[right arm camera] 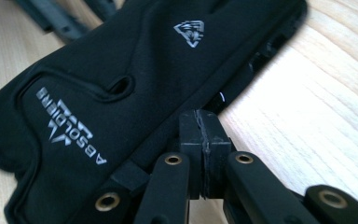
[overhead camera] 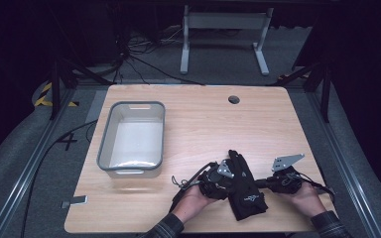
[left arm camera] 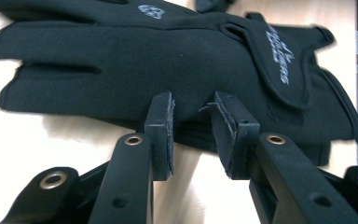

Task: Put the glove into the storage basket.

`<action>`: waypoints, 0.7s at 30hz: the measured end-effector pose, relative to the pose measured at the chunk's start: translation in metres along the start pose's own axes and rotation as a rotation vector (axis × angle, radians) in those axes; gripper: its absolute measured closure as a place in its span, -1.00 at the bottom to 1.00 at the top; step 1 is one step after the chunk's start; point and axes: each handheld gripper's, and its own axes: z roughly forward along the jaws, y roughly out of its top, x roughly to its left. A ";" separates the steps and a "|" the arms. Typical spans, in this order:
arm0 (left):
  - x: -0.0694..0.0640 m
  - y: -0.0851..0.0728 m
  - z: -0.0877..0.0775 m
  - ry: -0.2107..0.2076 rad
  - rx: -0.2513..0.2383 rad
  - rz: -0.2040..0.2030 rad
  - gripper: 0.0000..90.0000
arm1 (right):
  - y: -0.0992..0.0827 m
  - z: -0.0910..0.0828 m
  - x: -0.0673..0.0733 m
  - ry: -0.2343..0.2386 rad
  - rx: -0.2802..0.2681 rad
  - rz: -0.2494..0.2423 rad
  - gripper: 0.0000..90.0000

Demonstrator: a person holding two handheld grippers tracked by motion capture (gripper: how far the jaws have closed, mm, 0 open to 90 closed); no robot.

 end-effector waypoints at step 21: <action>0.031 -0.004 -0.044 0.127 -0.056 -0.091 0.42 | 0.020 0.016 0.022 0.008 -0.068 -0.083 0.66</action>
